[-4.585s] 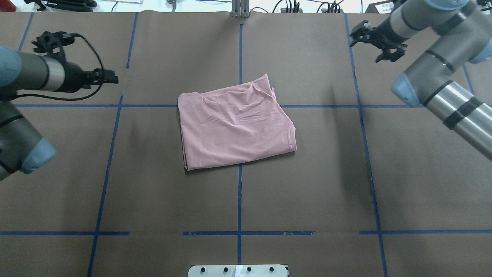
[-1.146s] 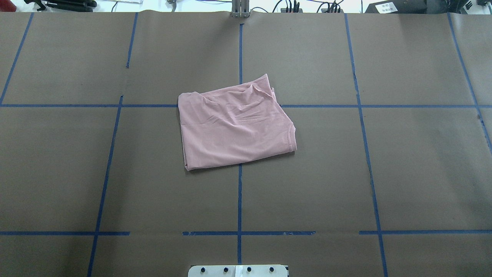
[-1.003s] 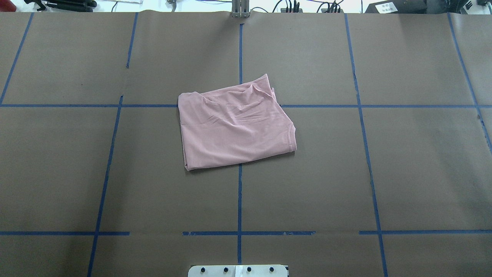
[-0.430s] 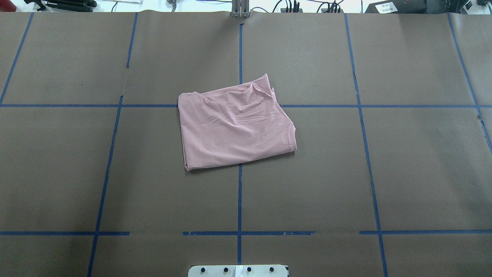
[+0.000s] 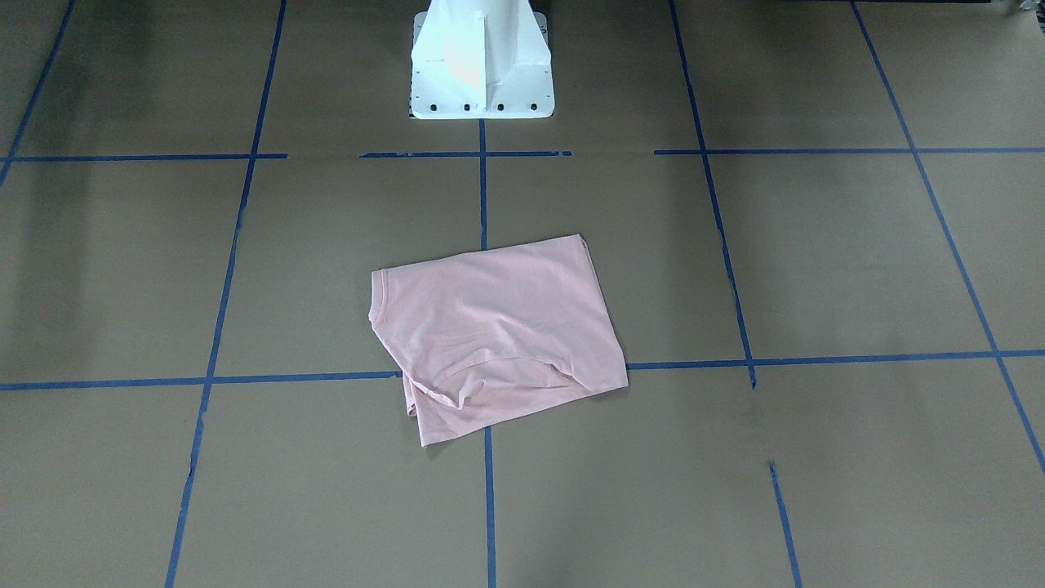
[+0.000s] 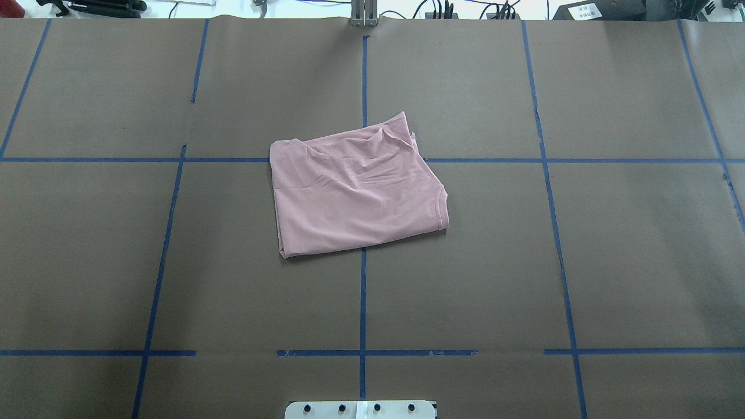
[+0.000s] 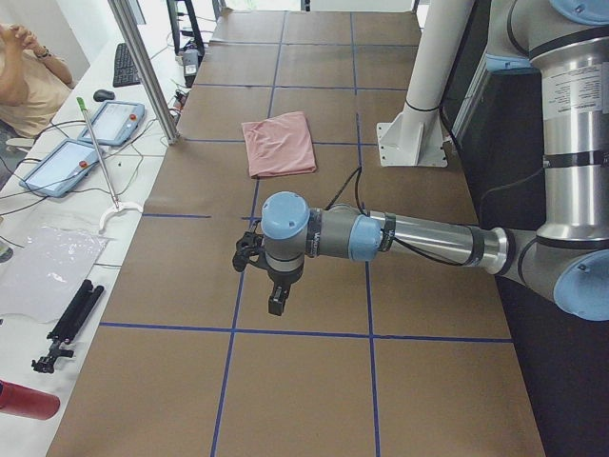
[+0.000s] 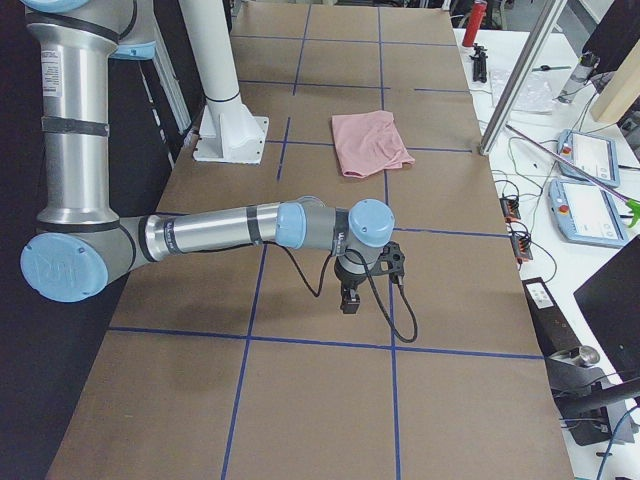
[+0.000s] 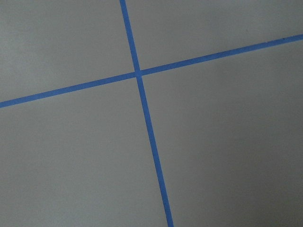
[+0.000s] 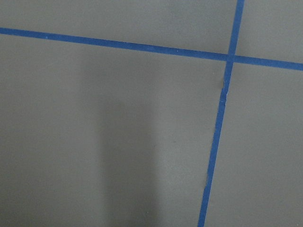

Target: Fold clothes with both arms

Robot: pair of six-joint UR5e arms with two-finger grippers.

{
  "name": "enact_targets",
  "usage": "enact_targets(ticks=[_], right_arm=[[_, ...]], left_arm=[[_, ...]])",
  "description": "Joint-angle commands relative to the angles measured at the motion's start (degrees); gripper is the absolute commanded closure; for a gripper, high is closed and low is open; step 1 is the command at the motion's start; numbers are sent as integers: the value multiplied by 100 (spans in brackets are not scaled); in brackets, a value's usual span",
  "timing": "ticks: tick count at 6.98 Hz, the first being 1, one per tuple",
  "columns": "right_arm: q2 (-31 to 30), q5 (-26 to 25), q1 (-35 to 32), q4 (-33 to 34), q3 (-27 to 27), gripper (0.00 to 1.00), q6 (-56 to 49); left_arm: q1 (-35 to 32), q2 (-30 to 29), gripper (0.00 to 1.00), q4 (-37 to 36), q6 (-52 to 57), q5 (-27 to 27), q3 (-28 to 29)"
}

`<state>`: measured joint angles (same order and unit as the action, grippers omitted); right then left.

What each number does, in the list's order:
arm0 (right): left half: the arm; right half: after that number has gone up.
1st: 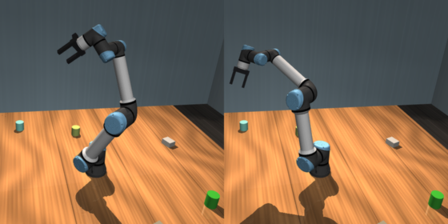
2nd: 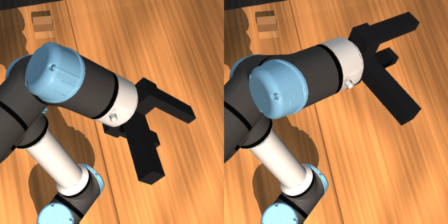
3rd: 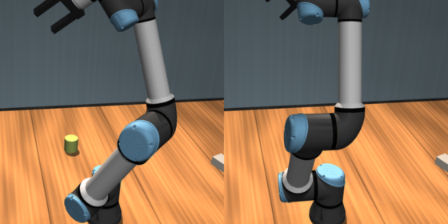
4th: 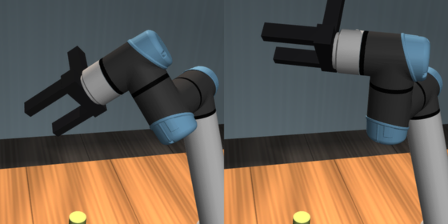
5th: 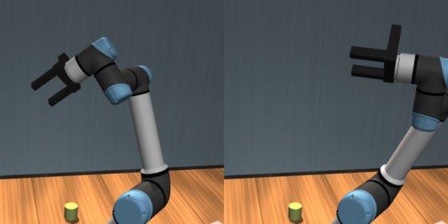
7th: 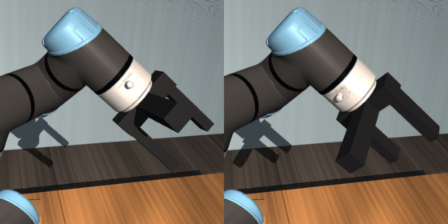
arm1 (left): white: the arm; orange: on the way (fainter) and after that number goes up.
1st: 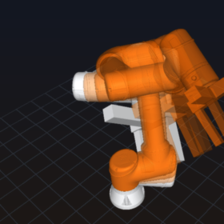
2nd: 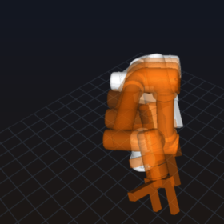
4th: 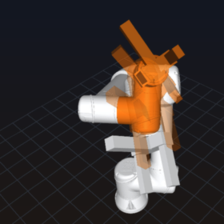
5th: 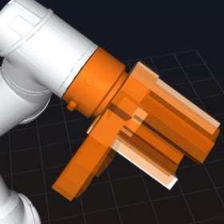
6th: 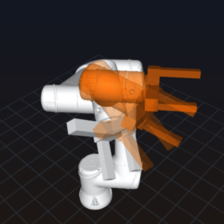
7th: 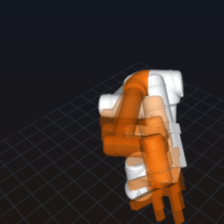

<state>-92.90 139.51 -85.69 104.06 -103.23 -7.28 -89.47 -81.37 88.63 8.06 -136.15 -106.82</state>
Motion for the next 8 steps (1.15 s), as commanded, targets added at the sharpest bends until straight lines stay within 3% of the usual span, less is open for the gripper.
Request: enact_targets(ticks=[1, 8], right_arm=[[-8, 103, -9, 0, -12, 0, -1], [18, 226, 0, -158, 23, 0, 86]], left_arm=[[0, -10, 0, 23, 3, -17, -58], [0, -20, 0, 40, 29, -246, -111]])
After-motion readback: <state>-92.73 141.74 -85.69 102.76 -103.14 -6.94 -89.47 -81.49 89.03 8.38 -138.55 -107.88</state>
